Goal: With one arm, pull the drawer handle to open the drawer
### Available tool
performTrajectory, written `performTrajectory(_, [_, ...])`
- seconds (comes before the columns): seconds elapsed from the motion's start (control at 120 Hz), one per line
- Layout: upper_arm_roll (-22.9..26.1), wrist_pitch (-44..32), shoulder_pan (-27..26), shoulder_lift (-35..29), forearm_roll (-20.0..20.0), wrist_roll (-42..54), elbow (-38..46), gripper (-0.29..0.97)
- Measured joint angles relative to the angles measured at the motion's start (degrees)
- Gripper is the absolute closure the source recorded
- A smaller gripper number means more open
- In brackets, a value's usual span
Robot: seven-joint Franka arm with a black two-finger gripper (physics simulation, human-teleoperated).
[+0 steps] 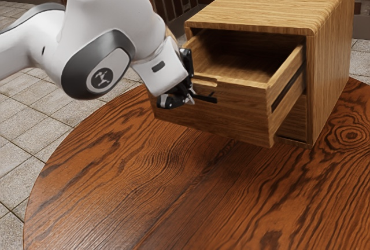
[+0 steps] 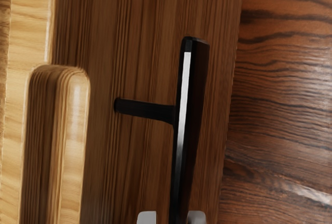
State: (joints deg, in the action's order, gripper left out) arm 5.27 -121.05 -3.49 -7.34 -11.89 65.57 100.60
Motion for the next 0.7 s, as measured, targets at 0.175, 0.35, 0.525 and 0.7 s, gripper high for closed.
performTrajectory(0.175, [1.22, -0.06, 0.46, -2.66, -0.12, -0.32, 3.32, 0.79])
performTrajectory(0.35, [1.48, -0.24, 0.45, -4.44, -0.34, -0.78, 5.75, 0.74])
performTrajectory(0.525, [1.56, 0.37, -0.04, -4.42, 0.15, -0.93, 5.85, 0.68])
performTrajectory(0.7, [1.57, 1.59, -0.31, -4.86, 0.48, -0.9, 5.63, 0.7])
